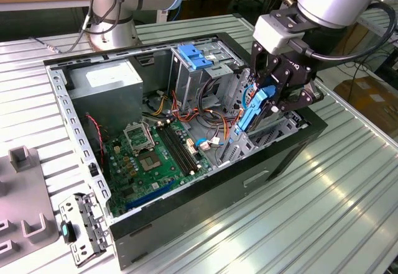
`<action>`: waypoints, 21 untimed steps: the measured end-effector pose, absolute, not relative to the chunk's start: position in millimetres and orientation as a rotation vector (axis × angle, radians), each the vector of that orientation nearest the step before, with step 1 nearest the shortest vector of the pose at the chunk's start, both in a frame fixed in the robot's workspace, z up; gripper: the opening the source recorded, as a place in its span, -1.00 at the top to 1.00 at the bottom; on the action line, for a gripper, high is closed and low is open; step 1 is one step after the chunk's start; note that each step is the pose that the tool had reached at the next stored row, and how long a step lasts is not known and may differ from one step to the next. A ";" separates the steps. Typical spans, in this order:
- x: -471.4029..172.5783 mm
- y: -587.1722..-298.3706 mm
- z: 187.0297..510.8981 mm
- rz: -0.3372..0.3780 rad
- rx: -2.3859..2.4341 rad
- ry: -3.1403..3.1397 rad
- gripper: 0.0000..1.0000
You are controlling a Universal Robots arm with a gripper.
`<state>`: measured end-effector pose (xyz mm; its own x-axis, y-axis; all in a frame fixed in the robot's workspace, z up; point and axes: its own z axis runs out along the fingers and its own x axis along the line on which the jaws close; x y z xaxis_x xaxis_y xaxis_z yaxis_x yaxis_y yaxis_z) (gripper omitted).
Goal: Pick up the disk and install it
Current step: 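Insert the disk into the insertion slot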
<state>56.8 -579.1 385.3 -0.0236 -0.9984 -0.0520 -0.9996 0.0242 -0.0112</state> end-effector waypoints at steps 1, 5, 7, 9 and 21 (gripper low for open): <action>56.8 -579.1 385.1 0.044 -2.163 2.215 0.26; 56.8 -579.1 385.2 0.044 -2.163 2.215 0.11; 56.8 -579.1 385.2 0.044 -2.163 2.215 0.11; 56.8 -579.1 385.2 0.044 -2.163 2.215 0.11; 57.3 -579.1 385.8 0.045 -2.163 2.216 0.11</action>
<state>57.3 -579.1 385.8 -0.0236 -0.9984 -0.0520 -0.9997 0.0242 -0.0105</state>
